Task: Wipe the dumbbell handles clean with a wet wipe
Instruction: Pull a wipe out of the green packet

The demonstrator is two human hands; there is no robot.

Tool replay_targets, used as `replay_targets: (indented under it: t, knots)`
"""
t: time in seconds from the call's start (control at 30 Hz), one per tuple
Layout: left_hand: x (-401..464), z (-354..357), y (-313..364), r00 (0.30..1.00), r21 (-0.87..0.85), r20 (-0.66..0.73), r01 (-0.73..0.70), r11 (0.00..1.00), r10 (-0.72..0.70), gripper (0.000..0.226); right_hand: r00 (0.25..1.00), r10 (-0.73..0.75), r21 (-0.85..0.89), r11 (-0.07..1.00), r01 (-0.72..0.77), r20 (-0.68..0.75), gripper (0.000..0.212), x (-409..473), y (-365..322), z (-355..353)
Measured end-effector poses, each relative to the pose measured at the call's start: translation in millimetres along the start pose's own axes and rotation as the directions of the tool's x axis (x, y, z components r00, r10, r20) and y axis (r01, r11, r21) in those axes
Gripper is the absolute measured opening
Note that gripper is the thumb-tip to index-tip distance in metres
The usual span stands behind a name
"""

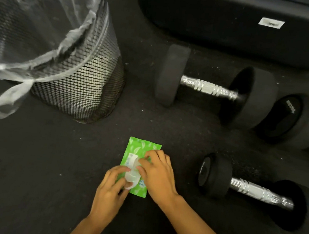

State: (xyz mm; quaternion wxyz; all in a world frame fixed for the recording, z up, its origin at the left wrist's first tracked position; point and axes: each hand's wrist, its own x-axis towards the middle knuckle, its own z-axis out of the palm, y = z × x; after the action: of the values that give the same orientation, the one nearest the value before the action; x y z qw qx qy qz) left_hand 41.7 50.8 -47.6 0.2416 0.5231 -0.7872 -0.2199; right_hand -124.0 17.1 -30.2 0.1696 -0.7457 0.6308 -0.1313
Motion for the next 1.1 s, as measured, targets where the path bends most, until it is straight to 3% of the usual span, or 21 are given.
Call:
replay_targets:
  t: [0.07, 0.17, 0.27, 0.4, 0.5, 0.6, 0.67, 0.77, 0.83, 0.93, 1.1]
  knots:
    - [-0.6, 1.7, -3.3, 0.998, -0.027, 0.053, 0.038, 0.999, -0.037, 0.042, 0.995, 0.062, 0.005, 0.998, -0.063, 0.075, 0.021, 8.0, -11.7, 3.6]
    - [-1.5, 2.9, -6.3, 0.992, -0.02, 0.106, 0.075, 0.997, -0.072, 0.039, 0.982, 0.136, -0.085, 0.988, -0.126, 0.128, 0.026, 19.7, -26.5, -0.9]
    - [-1.0, 4.1, -5.0, 0.99, -0.011, 0.122, 0.077, 0.997, -0.075, 0.048, 0.965, 0.069, -0.15, 0.988, -0.031, 0.255, 0.026, 25.3, -31.6, -2.4]
    - [0.4, 5.3, -4.2, 0.99, -0.056, 0.118, 0.087, 0.995, -0.08, 0.059, 0.926, 0.112, 0.003, 0.993, -0.121, 0.361, 0.023, 31.9, -26.9, -4.7]
    - [-0.7, 7.8, -5.4, 0.991, -0.075, 0.1, 0.095, 0.993, -0.087, 0.054, 0.886, 0.165, 0.226, 0.932, -0.285, 0.434, 0.011, 40.9, -13.6, -11.2]
    - [0.2, 8.8, -5.4, 0.99, -0.076, 0.098, 0.112, 0.991, -0.104, 0.052, 0.866, 0.158, 0.34, 0.874, -0.346, 0.475, 0.005, 44.2, -6.9, -17.0]
    - [0.8, 9.4, -6.2, 0.991, -0.077, 0.087, 0.108, 0.991, -0.102, 0.054, 0.886, 0.165, 0.32, 0.891, -0.323, 0.434, 0.005, 40.2, -10.8, -17.4]
    - [0.6, 9.7, -6.5, 0.99, -0.059, 0.092, 0.116, 0.991, -0.111, 0.058, 0.896, 0.152, 0.127, 0.966, -0.224, 0.418, 0.025, 30.4, -21.6, -13.8]
    - [0.1, 9.1, -6.4, 0.988, -0.053, 0.1, 0.126, 0.991, -0.12, 0.058, 0.901, 0.155, 0.118, 0.968, -0.22, 0.406, 0.023, 29.6, -24.1, -12.3]
    - [1.0, 8.8, -6.6, 0.988, -0.064, 0.101, 0.125, 0.99, -0.119, 0.053, 0.883, 0.192, 0.313, 0.885, -0.344, 0.429, 0.008, 37.4, -13.4, -16.3]
    - [2.6, 9.0, -5.0, 0.983, -0.027, 0.12, 0.142, 0.989, -0.138, 0.052, 0.838, 0.168, 0.558, 0.676, -0.482, 0.52, 0.009, 48.8, -1.8, -40.1]
